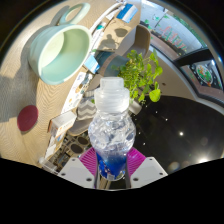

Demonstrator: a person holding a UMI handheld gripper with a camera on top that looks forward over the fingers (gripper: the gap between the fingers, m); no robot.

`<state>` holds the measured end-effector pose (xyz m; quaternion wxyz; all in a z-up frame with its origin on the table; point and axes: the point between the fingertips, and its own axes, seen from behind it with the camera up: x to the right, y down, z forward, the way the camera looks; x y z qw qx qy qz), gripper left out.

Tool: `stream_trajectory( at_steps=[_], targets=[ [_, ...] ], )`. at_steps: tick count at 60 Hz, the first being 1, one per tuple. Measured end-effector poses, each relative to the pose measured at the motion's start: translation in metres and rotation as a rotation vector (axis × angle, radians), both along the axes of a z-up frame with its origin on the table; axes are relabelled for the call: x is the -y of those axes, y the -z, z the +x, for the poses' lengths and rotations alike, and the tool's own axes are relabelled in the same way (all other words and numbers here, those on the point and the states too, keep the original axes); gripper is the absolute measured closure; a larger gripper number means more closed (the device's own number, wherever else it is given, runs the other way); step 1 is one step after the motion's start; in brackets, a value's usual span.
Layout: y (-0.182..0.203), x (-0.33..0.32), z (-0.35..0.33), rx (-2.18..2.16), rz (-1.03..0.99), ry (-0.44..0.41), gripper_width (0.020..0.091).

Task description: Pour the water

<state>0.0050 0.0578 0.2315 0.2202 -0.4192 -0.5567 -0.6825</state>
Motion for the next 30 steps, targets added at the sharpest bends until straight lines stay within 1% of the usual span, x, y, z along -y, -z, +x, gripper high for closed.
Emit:
stream_trajectory(
  at_steps=[6,17,24,30],
  targets=[
    [0.017,-0.002,0.000,0.069,-0.057,0.035,0.0756],
    [0.031,-0.003,-0.006,0.073,-0.098,0.017,0.0757],
    [0.023,0.003,0.004,-0.083,-0.067,0.050,0.0756],
    [0.006,0.007,0.008,-0.341,-0.022,0.057,0.0750]
  ],
)
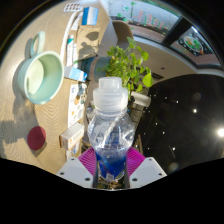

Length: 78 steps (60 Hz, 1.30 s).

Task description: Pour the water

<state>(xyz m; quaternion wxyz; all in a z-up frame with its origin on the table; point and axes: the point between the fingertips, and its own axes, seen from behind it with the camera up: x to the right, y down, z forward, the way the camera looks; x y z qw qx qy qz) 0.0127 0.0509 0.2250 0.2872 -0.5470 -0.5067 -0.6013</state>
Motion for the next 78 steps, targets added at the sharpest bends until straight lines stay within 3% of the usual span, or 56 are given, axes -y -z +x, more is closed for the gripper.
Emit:
stream_trajectory(
  at_steps=[8,19,32,43,55,57,64,74,76,78],
  targets=[
    [-0.035,0.011,0.012,-0.412,0.097,0.019,0.0746],
    [-0.041,0.024,0.021,-1.008,0.120,0.014,0.0746],
    [0.034,0.029,0.033,-1.531,0.028,0.136,0.0747],
    [0.102,0.026,0.030,-1.666,-0.053,0.149,0.0746],
    [0.160,0.034,0.032,-1.759,-0.121,0.220,0.0732],
    [0.154,0.031,0.032,-1.770,-0.089,0.169,0.0733],
    [0.154,0.037,0.035,-1.775,-0.066,0.141,0.0710],
    [0.157,0.036,0.036,-1.795,-0.091,0.176,0.0585],
    [0.162,0.040,0.036,-1.783,-0.114,0.207,0.0527],
    [0.165,0.043,0.034,-1.774,-0.131,0.226,0.0423]
  ],
)
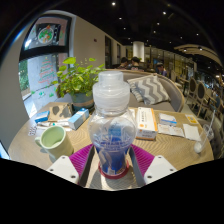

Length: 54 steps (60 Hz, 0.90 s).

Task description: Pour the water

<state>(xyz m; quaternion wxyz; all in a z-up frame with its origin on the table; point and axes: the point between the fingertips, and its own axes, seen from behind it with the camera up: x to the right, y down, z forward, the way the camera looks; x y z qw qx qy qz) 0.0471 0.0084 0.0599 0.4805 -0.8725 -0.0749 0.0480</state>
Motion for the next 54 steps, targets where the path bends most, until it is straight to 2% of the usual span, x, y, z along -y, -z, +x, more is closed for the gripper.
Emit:
stream_trajectory(
  at_steps=[3,4,6,16,25,39,54],
  targets=[
    [-0.002,0.007,0.000,0.007,-0.017,0.002,0.0252],
    [-0.003,0.010,0.001,0.011,-0.021,0.006,0.0238],
    [-0.008,0.018,0.005,0.020,-0.028,0.020,0.0266],
    [-0.045,0.074,0.013,0.055,-0.060,0.098,0.0245],
    [-0.082,0.156,0.005,0.074,-0.113,0.167,0.0245],
    [-0.125,0.255,-0.022,0.148,-0.087,0.189,0.0251],
    [-0.147,0.290,-0.047,0.148,-0.059,0.167,0.0252]
  ],
)
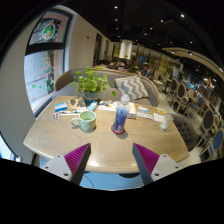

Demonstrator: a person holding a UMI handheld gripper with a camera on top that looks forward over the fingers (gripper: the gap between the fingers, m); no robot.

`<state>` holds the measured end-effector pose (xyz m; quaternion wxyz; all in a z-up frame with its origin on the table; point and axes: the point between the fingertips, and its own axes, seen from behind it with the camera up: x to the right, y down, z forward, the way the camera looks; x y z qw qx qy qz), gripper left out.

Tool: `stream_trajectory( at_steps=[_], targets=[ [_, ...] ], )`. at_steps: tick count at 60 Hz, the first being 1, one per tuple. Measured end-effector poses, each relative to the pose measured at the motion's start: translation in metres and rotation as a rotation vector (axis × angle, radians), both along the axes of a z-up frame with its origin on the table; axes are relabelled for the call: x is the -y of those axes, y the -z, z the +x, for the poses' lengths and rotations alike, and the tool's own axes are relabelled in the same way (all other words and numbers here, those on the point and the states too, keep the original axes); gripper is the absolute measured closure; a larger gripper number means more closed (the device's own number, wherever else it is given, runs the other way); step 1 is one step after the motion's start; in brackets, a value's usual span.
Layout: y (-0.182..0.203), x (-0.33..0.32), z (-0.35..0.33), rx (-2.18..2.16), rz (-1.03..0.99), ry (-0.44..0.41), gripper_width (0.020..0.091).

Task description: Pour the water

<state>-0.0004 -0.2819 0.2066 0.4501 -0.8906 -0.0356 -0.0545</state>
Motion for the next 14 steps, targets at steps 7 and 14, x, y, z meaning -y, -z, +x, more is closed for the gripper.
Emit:
stream_trajectory(
  at_steps=[7,14],
  targets=[
    [-0.007,0.001,-0.005,0.005,0.011,0.004,0.0249],
    [-0.010,0.002,-0.012,-0.044,-0.001,0.020,0.0254]
  ],
)
